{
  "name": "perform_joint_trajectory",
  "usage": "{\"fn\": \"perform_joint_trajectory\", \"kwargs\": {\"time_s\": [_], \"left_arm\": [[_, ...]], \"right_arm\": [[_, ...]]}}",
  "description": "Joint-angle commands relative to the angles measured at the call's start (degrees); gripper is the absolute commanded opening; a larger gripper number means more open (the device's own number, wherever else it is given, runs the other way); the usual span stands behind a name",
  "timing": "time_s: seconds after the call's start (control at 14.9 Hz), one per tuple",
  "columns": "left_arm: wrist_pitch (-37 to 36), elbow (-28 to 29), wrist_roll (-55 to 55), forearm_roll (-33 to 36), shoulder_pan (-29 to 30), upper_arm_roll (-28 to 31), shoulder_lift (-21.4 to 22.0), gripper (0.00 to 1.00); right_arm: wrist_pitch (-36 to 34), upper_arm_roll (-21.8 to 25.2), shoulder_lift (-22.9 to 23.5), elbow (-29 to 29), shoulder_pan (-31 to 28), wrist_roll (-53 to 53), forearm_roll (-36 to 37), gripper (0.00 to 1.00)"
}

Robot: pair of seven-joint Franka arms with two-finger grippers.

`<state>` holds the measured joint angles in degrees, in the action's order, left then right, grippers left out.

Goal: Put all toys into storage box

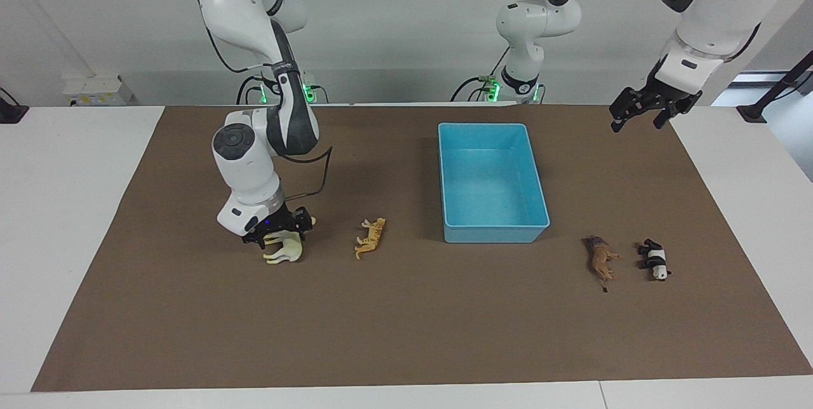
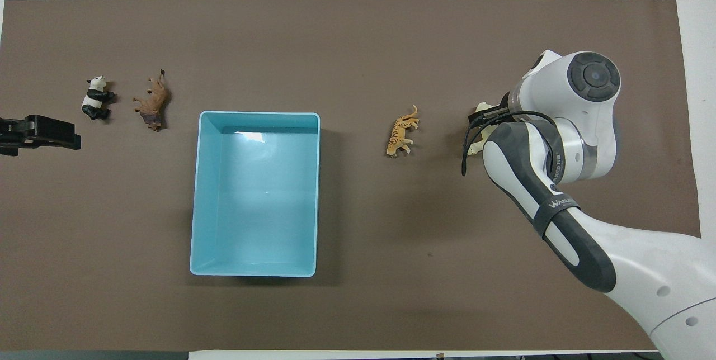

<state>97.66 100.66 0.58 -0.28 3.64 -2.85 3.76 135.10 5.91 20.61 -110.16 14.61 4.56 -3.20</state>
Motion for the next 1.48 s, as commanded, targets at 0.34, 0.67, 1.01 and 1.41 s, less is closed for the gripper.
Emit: {"fn": "perform_joint_trajectory", "kwargs": {"time_s": [0.34,0.67,1.01,1.41], "left_arm": [[22.9,1.3,0.0,3.3,0.6,-0.1,-16.3,1.0],[30.6,3.1,1.0,3.0,0.7,-0.1,-21.9,1.0],[37.0,3.0,4.1,3.1,0.4,-0.1,-26.4,1.0],[41.7,9.2,4.1,3.0,-0.4,-0.1,-26.1,1.0]], "right_arm": [[4.6,0.0,-1.5,-4.5,0.4,0.2,0.5,1.0],[5.7,0.0,-1.5,-5.1,0.4,0.3,0.6,0.82],[9.5,0.0,-1.2,-7.3,0.4,0.0,0.5,0.0],[-9.4,0.9,-4.8,2.5,0.2,0.1,1.4,0.0]]}}
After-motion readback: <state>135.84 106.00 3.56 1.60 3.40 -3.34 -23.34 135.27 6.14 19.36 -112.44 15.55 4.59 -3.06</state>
